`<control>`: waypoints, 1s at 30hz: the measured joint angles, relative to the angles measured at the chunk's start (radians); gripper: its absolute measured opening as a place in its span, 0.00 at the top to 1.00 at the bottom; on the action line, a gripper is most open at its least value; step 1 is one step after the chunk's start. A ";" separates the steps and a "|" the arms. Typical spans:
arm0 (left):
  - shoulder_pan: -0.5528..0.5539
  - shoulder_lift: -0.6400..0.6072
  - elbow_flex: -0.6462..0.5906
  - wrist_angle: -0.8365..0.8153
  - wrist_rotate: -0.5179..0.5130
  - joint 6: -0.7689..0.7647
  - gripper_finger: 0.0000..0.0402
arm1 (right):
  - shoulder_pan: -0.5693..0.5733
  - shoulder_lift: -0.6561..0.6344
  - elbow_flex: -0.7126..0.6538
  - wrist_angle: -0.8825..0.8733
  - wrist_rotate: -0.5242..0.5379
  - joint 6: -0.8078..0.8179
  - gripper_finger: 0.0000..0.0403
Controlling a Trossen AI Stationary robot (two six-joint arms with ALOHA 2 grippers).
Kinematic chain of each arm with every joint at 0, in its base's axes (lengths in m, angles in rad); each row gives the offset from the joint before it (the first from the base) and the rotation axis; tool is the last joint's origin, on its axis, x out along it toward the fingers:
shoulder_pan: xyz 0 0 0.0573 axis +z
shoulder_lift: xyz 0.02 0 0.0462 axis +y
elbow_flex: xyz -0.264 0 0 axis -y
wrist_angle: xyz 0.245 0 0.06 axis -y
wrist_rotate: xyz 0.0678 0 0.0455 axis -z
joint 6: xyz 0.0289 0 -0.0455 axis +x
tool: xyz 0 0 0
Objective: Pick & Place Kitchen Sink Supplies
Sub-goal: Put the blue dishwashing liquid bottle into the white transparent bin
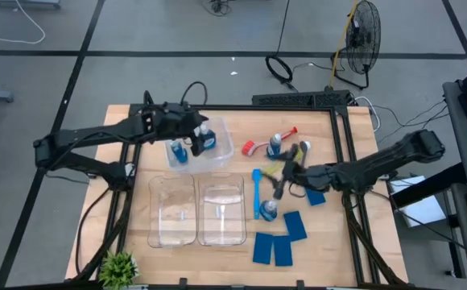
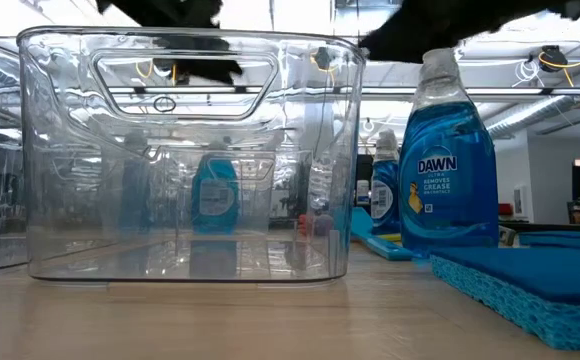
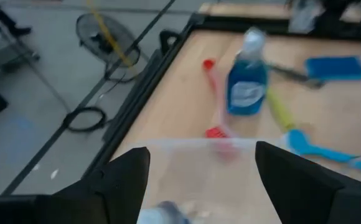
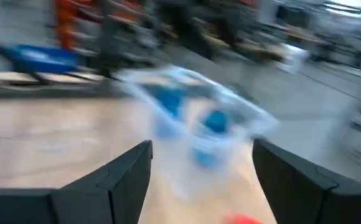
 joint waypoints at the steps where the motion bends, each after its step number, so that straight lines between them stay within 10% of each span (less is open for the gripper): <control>1: -0.016 -0.010 0.002 0.013 0.000 -0.009 0.27 | 0.000 -0.031 0.000 -0.076 0.071 0.033 0.35; 5: -0.066 -0.031 0.002 0.010 0.001 -0.012 0.26 | -0.002 -0.101 0.000 -0.380 0.284 0.245 0.35; 11: -0.102 -0.024 0.002 0.010 0.002 -0.008 0.28 | -0.003 -0.067 -0.071 -0.489 0.291 0.494 0.35; 30: -0.106 -0.019 0.001 -0.004 -0.001 -0.012 0.28 | -0.207 0.291 -0.380 0.255 0.068 0.463 0.24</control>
